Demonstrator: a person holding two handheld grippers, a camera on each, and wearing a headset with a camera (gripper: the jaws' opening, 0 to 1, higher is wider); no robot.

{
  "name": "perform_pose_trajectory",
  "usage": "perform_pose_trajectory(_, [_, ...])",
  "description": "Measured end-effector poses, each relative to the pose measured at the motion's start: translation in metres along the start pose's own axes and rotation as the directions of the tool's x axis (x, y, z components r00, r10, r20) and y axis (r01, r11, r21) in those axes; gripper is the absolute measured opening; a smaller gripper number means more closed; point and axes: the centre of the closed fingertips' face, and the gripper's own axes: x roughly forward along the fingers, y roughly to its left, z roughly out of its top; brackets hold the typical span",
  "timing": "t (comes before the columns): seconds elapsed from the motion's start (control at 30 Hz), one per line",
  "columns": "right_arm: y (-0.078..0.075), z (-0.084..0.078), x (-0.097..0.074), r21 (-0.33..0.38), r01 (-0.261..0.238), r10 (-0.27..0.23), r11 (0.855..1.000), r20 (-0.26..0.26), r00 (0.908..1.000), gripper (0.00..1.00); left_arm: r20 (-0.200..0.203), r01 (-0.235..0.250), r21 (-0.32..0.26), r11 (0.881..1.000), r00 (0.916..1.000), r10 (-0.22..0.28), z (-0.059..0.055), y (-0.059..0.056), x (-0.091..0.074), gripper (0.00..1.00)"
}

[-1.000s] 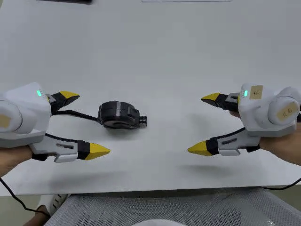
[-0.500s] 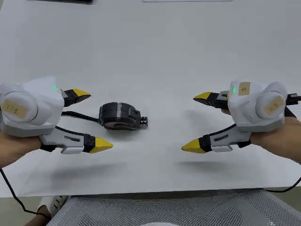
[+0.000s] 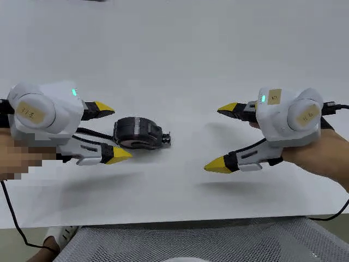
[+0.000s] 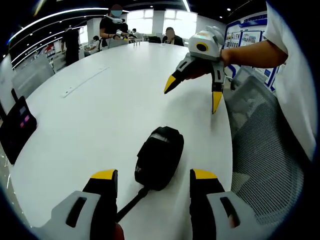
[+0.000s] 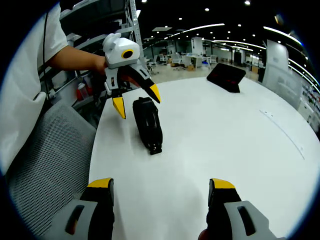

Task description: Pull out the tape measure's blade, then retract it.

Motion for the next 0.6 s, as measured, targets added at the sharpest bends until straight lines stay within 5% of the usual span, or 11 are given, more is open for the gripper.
perform_pose_trajectory(0.6, [0.004,0.002,0.009,0.017,-0.014,0.014,1.0,0.013,0.9998,0.75,-0.044,0.039,0.02,0.999,0.9983,-0.038,-0.009,-0.001,0.02,0.36])
